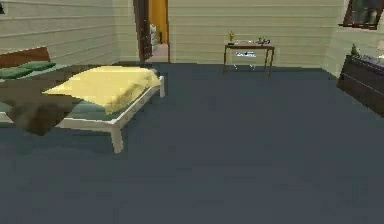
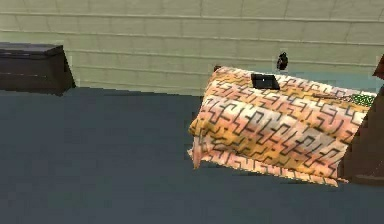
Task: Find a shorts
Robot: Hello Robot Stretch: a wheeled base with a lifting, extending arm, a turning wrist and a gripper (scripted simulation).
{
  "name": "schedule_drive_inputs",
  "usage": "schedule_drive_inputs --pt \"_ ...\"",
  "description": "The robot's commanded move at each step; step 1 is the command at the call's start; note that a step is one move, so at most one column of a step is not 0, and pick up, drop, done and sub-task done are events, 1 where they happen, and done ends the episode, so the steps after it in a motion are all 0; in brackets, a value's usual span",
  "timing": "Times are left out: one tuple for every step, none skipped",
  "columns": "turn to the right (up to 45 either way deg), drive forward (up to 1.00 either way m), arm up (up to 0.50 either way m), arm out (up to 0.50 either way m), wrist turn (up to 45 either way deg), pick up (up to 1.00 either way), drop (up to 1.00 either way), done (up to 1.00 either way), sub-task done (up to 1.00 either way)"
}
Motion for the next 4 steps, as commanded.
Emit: schedule_drive_inputs --pt "0.0 1.0 0.0 0.0 0.0 0.0 0.0 0.0 0.0" --pt "0.0 1.0 0.0 0.0 0.0 0.0 0.0 0.0 0.0" --pt "0.0 1.0 0.0 0.0 0.0 0.0 0.0 0.0 0.0" --pt "-3.0 0.0 0.0 0.0 0.0 0.0 0.0 0.0 0.0"
